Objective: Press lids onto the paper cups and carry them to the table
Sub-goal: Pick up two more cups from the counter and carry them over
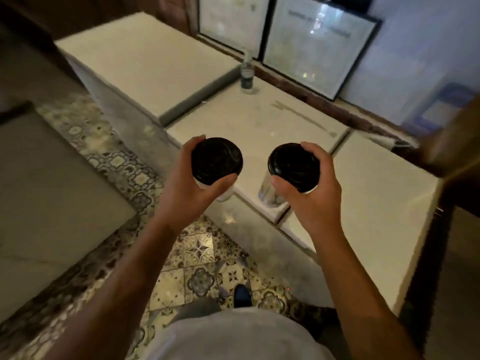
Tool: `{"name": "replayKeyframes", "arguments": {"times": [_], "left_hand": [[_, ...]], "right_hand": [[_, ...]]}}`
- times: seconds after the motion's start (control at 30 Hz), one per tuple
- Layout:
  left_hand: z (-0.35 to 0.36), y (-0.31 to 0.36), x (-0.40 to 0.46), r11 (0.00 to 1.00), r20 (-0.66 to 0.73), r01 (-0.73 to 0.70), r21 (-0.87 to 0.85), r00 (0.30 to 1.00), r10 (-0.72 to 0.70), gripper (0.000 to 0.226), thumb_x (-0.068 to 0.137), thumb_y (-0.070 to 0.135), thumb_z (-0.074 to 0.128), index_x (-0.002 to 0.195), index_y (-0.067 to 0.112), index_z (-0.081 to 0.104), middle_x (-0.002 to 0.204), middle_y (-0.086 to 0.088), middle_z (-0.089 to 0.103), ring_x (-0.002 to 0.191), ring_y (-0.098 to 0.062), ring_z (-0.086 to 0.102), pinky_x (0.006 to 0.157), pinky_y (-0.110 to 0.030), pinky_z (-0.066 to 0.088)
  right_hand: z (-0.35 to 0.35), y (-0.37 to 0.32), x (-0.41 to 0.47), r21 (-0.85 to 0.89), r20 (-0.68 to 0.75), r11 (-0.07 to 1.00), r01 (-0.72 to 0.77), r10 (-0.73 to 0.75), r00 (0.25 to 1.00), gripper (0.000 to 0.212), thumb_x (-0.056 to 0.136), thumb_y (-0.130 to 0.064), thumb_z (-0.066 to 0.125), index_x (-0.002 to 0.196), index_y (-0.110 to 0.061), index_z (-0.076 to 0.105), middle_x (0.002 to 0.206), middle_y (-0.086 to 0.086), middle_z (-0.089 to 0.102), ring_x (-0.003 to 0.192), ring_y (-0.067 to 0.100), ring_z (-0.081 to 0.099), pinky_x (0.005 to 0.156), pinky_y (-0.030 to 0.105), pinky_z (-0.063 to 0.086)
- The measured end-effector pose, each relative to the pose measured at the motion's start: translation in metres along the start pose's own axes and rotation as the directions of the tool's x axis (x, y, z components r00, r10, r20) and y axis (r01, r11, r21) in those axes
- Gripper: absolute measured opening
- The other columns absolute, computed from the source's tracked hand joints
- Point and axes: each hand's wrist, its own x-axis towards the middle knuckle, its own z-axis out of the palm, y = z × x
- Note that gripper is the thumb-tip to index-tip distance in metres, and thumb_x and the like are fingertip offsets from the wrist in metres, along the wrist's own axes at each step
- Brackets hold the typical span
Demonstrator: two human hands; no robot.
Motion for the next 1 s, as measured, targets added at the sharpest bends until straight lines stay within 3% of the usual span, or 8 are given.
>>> {"name": "replayKeyframes", "arguments": {"times": [0.07,0.13,0.27,0.43,0.57,0.7,0.87,1.0], "left_hand": [[-0.020,-0.011,0.001,0.999,-0.101,0.041,0.015,0.994,-0.040,0.086,0.074,0.064,0.078,0.143,0.029,0.041,0.133,0.011,0.060,0.125,-0.007,0.059,0.102,-0.035,0.054],[-0.041,-0.023,-0.003,0.997,-0.175,0.072,0.024,0.982,-0.067,0.084,0.073,0.066,0.077,0.140,0.030,0.042,0.128,0.020,0.060,0.122,-0.002,0.060,0.102,-0.039,0.056],[-0.083,-0.042,-0.014,0.983,-0.303,0.175,0.059,0.941,-0.149,0.089,0.070,0.063,0.077,0.143,0.027,0.042,0.125,0.034,0.050,0.117,0.020,0.051,0.099,-0.009,0.046],[-0.150,-0.079,-0.018,0.961,-0.449,0.277,0.023,0.861,-0.238,0.083,0.074,0.051,0.084,0.142,0.028,0.042,0.125,0.032,0.049,0.115,0.024,0.050,0.094,-0.003,0.044],[-0.212,-0.117,0.001,0.954,-0.513,0.298,0.039,0.825,-0.237,0.087,0.071,0.058,0.080,0.143,0.026,0.042,0.126,0.032,0.049,0.116,0.020,0.051,0.096,-0.006,0.045],[-0.281,-0.149,0.030,0.957,-0.552,0.281,0.072,0.810,-0.197,0.084,0.071,0.062,0.079,0.140,0.033,0.041,0.125,0.031,0.051,0.115,0.020,0.051,0.094,-0.001,0.042],[-0.364,-0.189,0.060,0.950,-0.626,0.303,0.081,0.757,-0.188,0.085,0.074,0.058,0.079,0.144,0.026,0.042,0.127,0.018,0.055,0.115,0.019,0.051,0.094,-0.002,0.041],[-0.415,-0.220,0.082,0.938,-0.677,0.335,0.089,0.711,-0.190,0.087,0.075,0.061,0.077,0.145,0.024,0.041,0.135,0.009,0.056,0.122,0.000,0.056,0.098,-0.009,0.045]], "right_hand": [[0.024,-0.004,0.023,0.049,0.092,0.998,0.043,-0.047,0.995,0.074,0.073,-0.054,0.082,0.137,-0.032,0.052,0.134,-0.022,0.057,0.125,-0.004,0.055,0.098,0.012,0.046],[0.053,-0.009,0.040,0.076,0.187,0.994,0.072,-0.086,0.979,0.074,0.074,-0.057,0.079,0.137,-0.033,0.051,0.133,-0.027,0.054,0.123,-0.011,0.053,0.096,0.008,0.044],[0.116,-0.016,0.062,0.133,0.334,0.986,0.102,-0.141,0.932,0.073,0.075,-0.054,0.076,0.138,-0.027,0.052,0.128,-0.032,0.054,0.120,-0.010,0.054,0.092,0.009,0.047],[0.218,-0.039,0.082,0.194,0.466,0.973,0.128,-0.206,0.861,0.074,0.077,-0.054,0.075,0.141,-0.025,0.050,0.129,-0.030,0.053,0.121,-0.007,0.055,0.092,0.012,0.050],[0.298,-0.060,0.099,0.220,0.488,0.966,0.132,-0.226,0.843,0.086,0.074,-0.059,0.074,0.147,-0.024,0.044,0.130,-0.032,0.049,0.122,-0.007,0.054,0.095,0.012,0.050],[0.375,-0.094,0.120,0.225,0.492,0.964,0.139,-0.236,0.838,0.088,0.072,-0.063,0.073,0.146,-0.026,0.044,0.130,-0.022,0.054,0.119,-0.004,0.056,0.094,0.013,0.051],[0.466,-0.139,0.142,0.295,0.508,0.941,0.166,-0.302,0.807,0.073,0.074,-0.054,0.078,0.136,-0.034,0.046,0.119,-0.046,0.052,0.116,-0.013,0.056,0.088,0.012,0.052],[0.532,-0.159,0.158,0.321,0.547,0.933,0.161,-0.321,0.773,0.073,0.074,-0.050,0.082,0.136,-0.035,0.047,0.125,-0.035,0.055,0.118,-0.009,0.057,0.091,0.017,0.055]]}}
